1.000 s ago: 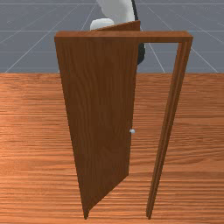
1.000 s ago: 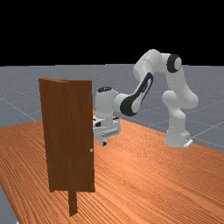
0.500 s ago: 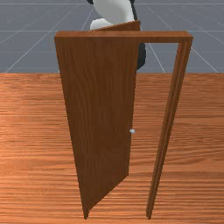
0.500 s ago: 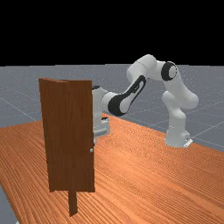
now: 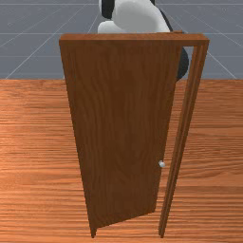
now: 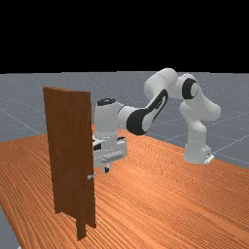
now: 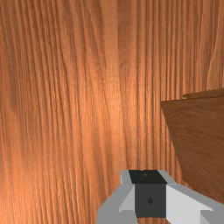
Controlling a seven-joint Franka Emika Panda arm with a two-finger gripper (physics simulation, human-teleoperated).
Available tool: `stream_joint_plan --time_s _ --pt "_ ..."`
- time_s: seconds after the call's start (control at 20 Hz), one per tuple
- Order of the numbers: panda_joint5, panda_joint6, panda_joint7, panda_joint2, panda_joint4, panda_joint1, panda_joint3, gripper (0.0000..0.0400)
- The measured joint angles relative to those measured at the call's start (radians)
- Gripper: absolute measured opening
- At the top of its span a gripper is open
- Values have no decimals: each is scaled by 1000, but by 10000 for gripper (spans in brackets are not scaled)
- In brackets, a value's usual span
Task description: Close the door
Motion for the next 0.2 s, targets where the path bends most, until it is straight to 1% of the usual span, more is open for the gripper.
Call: stream_joint_plan --time_s 0.05,0.1,0.2 --pt "0 -7 32 7 12 25 4 0" --pt "2 -28 39 33 60 35 7 0" --pt "4 -62 41 76 134 36 7 0"
